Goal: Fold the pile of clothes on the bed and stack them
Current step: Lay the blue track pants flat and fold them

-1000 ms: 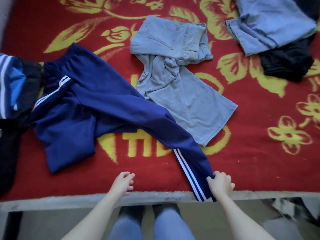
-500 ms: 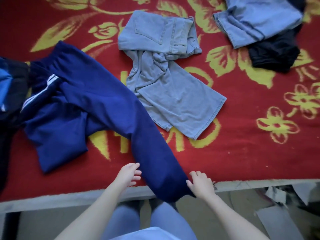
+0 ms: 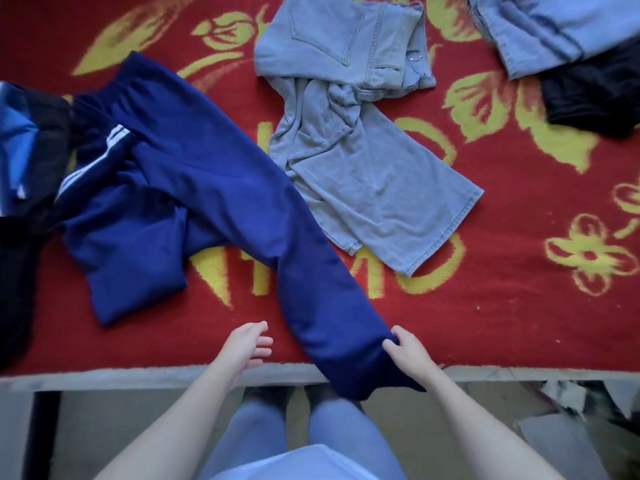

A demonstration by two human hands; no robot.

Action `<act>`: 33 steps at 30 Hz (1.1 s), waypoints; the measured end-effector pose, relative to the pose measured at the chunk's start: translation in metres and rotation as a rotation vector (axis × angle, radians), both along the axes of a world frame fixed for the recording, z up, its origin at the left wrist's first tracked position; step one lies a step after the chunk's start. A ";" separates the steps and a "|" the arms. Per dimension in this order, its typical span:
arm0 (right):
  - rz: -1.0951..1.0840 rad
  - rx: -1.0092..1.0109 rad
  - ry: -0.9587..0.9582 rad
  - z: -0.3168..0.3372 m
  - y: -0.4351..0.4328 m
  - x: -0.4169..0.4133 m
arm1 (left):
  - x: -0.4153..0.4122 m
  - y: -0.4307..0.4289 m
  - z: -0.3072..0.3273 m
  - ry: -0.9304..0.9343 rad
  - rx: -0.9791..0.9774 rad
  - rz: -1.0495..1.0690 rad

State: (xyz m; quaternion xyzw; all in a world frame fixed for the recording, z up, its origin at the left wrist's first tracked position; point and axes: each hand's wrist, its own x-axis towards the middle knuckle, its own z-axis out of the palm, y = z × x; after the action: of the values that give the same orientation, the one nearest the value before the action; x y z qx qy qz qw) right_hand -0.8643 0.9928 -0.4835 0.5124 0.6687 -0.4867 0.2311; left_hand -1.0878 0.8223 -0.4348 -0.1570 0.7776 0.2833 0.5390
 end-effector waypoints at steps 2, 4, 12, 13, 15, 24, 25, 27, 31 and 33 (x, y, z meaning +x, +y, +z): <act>-0.027 0.028 0.057 0.021 0.029 0.009 | -0.003 0.003 0.000 0.001 0.010 0.010; 0.118 0.107 0.021 0.045 0.064 0.019 | -0.006 0.006 0.000 0.006 0.019 0.023; 0.305 0.635 -0.253 0.086 0.181 0.006 | -0.008 0.012 0.002 0.015 0.044 0.017; 0.265 0.758 -0.257 0.081 0.183 0.001 | -0.008 0.011 0.003 0.015 0.045 0.014; 0.192 0.917 -0.251 0.064 0.176 -0.011 | -0.008 0.007 0.003 0.012 0.043 0.014; 0.589 0.776 0.057 0.011 0.028 -0.106 | -0.024 -0.045 -0.008 0.040 0.006 0.129; 0.635 0.751 0.087 0.010 0.011 -0.116 | -0.028 -0.052 -0.011 0.061 -0.005 0.159; 0.698 0.719 0.155 0.007 -0.019 -0.140 | -0.043 -0.070 -0.018 0.155 -0.033 0.218; 0.732 0.667 0.225 0.001 -0.058 -0.194 | -0.095 -0.110 -0.029 0.427 -0.153 0.316; 0.713 0.643 0.227 -0.005 -0.069 -0.221 | -0.129 -0.127 -0.035 0.535 -0.190 0.374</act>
State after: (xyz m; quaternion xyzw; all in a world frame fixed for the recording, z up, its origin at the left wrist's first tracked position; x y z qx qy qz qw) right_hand -1.0850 0.9234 -0.4880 0.2407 0.9397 -0.1991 0.1390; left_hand -1.2166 0.6958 -0.4696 -0.2666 0.8721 0.3347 0.2375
